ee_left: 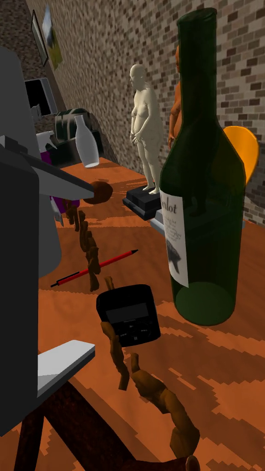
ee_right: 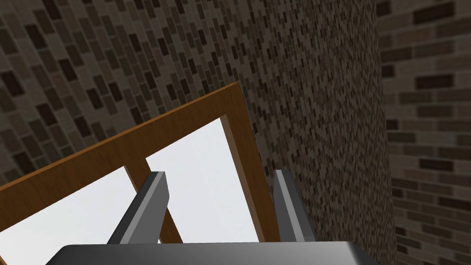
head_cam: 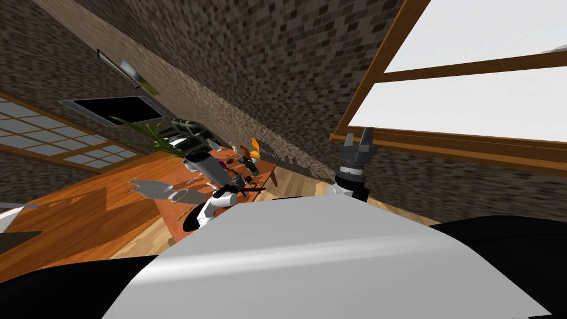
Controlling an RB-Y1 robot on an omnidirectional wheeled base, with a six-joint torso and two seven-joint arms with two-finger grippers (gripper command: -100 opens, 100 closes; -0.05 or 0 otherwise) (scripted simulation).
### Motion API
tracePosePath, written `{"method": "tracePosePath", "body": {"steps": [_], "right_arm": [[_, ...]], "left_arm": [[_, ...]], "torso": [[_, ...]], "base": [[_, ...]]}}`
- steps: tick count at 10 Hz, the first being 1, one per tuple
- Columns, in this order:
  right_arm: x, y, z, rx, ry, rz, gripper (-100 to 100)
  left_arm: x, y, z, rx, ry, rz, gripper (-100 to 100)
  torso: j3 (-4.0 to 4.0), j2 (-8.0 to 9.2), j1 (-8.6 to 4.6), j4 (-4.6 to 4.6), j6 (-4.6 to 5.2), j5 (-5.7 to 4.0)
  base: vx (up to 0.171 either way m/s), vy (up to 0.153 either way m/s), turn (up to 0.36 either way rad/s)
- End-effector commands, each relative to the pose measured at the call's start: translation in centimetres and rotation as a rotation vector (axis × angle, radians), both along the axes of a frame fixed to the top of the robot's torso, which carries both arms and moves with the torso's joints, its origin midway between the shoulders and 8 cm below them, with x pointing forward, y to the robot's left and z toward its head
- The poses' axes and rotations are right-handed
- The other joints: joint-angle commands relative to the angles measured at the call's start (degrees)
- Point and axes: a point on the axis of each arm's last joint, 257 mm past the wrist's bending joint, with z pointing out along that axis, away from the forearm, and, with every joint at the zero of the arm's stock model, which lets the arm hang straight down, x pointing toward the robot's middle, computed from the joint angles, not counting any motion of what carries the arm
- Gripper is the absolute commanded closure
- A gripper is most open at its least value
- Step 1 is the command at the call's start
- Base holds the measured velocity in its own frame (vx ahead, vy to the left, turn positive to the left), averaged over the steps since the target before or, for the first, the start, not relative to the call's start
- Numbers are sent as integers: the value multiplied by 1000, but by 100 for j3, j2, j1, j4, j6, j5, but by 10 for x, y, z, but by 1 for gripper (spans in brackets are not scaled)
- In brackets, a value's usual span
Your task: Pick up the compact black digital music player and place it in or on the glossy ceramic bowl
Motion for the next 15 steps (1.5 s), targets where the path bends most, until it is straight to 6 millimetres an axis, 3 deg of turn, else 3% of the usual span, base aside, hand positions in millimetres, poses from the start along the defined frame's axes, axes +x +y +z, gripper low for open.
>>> {"method": "tracePosePath", "body": {"steps": [1,2,3,4,5,8,15], "right_arm": [[0,0,0,0,0,0,0],[0,0,0,0,0,0,0],[0,0,0,0,0,0,0],[0,0,0,0,0,0,0],[0,0,0,0,0,0,0],[0,0,0,0,0,0,0],[0,0,0,0,0,0,0]], "left_arm": [[-10,9,-11,-12,51,20,-100],[-18,23,-22,-30,97,53,-100],[-22,23,-26,-32,119,56,-100],[-30,37,-34,-50,155,91,-100],[-36,37,-39,-53,184,94,-100],[-59,63,-57,-95,283,171,-100],[-107,92,-81,-171,465,294,-100]], "torso": [[0,0,0,0,0,0],[2,4,1,0,-2,0],[2,3,1,1,0,0],[3,5,1,1,-1,0],[1,1,2,0,0,0],[2,4,0,1,-1,0],[0,0,-1,0,1,0]], "base": [[44,-10,-28],[49,-10,-58],[41,-9,-28],[57,-7,-68],[53,-4,-30],[52,-14,-59],[55,-9,-59]]}}
